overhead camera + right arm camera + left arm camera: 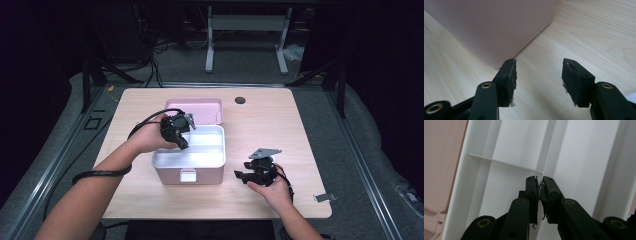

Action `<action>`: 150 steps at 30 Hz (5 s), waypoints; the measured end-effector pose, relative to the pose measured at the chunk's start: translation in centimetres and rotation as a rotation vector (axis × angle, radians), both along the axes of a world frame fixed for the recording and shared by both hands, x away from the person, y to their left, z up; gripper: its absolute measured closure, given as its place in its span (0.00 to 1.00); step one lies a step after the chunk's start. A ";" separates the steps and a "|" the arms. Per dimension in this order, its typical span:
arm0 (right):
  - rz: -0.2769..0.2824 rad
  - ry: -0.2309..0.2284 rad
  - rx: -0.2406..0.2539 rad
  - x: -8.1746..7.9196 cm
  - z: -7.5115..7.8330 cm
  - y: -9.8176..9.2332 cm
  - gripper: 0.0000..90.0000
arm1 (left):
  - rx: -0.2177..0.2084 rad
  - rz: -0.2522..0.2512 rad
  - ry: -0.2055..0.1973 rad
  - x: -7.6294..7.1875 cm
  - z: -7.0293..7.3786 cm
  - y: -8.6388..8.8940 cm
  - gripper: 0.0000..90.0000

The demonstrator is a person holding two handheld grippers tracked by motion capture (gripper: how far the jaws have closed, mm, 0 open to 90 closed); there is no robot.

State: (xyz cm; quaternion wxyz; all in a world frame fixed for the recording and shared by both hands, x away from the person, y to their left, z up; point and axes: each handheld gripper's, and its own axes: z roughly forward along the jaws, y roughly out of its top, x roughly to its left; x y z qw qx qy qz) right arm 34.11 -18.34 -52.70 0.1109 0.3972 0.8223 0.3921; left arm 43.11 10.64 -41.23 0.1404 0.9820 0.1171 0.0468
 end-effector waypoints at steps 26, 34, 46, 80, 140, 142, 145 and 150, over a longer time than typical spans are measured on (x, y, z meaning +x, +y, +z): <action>0.002 0.004 0.000 0.0 -0.1 0.0 0.50 | 0.146 -0.114 0.038 0.9 -0.7 -2.1 0.96; -0.005 0.003 0.003 0.0 -0.1 -0.1 0.50 | 0.161 -0.155 0.038 1.1 -0.6 -2.4 0.98; -0.005 0.005 0.004 0.0 0.0 -0.1 0.50 | 0.172 -0.186 0.011 0.7 -0.3 -2.4 0.99; -0.014 0.016 0.017 0.2 -0.2 0.1 0.51 | -0.105 0.524 0.085 -0.9 2.6 19.2 0.99; 0.266 0.080 -0.454 5.9 9.3 1.3 0.44 | -0.260 0.806 0.094 -6.6 -9.0 23.9 0.51; 0.290 0.115 -0.514 6.3 9.3 1.2 0.44 | -0.266 0.809 0.099 -6.6 -9.0 24.0 0.51; 0.316 0.149 -0.572 6.6 9.3 1.1 0.44 | -0.265 0.811 0.096 -6.6 -9.0 24.0 0.50; 0.315 0.221 -0.614 7.6 9.3 0.1 0.45 | -0.267 0.803 0.098 -6.7 -9.0 24.0 0.50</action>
